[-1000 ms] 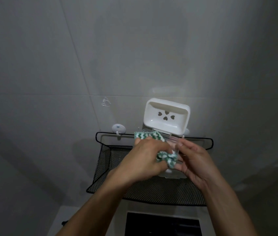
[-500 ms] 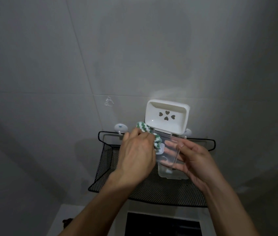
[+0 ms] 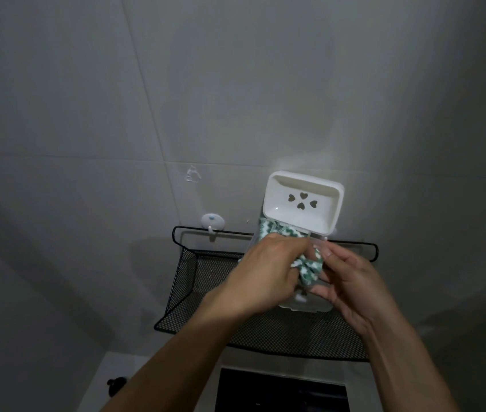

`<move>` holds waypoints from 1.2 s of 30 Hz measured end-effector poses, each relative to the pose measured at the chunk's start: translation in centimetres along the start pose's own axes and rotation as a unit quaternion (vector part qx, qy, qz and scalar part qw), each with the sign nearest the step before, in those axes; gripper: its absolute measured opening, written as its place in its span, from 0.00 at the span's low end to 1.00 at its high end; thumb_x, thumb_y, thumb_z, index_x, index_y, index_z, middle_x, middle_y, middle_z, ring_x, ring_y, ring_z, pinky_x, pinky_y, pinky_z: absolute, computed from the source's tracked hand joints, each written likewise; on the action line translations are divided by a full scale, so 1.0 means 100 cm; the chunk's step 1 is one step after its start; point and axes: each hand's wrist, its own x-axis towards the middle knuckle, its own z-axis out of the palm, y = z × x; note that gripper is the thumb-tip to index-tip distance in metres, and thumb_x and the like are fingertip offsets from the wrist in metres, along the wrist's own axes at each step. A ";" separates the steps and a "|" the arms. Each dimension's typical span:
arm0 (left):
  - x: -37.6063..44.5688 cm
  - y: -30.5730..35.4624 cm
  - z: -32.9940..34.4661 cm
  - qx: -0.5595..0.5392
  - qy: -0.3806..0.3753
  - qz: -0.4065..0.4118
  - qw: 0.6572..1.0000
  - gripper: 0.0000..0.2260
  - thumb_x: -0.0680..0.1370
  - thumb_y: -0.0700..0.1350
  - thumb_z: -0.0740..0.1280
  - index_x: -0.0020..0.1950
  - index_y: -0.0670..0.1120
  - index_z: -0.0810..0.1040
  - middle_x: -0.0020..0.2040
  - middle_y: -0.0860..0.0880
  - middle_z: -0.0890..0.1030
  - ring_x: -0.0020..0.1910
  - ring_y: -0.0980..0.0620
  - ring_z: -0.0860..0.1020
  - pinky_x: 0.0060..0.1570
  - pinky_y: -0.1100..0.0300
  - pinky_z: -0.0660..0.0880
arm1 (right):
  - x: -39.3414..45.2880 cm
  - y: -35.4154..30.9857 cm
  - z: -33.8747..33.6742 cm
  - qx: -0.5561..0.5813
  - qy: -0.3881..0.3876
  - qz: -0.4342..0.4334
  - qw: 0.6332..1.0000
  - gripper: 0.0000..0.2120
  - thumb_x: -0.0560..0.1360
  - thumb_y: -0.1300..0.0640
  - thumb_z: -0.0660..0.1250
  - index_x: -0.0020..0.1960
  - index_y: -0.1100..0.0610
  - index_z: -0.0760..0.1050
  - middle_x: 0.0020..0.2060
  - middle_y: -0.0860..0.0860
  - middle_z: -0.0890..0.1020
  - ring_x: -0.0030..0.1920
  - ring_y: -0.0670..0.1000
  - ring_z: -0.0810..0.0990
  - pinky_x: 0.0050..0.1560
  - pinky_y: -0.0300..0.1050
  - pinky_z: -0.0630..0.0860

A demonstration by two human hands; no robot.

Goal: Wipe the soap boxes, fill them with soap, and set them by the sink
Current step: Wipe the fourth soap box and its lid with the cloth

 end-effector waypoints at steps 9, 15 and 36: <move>-0.003 -0.011 -0.007 0.027 -0.017 0.029 0.999 0.10 0.75 0.34 0.63 0.50 0.45 0.79 0.46 0.49 0.80 0.46 0.54 0.73 0.45 0.64 0.65 | -0.003 -0.001 -0.012 -0.021 0.010 0.019 1.000 0.18 0.71 0.59 0.69 0.60 0.62 0.80 0.53 0.60 0.86 0.51 0.58 0.86 0.39 0.52 0.84; -0.004 -0.032 -0.026 0.036 0.076 0.000 0.996 0.11 0.74 0.33 0.65 0.52 0.42 0.82 0.47 0.48 0.83 0.47 0.51 0.77 0.48 0.64 0.66 | -0.002 -0.011 -0.034 -0.034 0.036 0.018 0.999 0.13 0.81 0.63 0.61 0.64 0.64 0.77 0.56 0.59 0.85 0.56 0.57 0.85 0.41 0.56 0.84; -0.039 -0.112 0.046 0.067 -0.149 -0.221 0.962 0.16 0.74 0.37 0.67 0.59 0.51 0.83 0.57 0.49 0.83 0.54 0.51 0.81 0.52 0.59 0.77 | -0.007 -0.021 -0.044 -0.007 0.037 0.011 0.999 0.20 0.71 0.59 0.67 0.62 0.63 0.78 0.57 0.60 0.84 0.55 0.58 0.85 0.42 0.56 0.84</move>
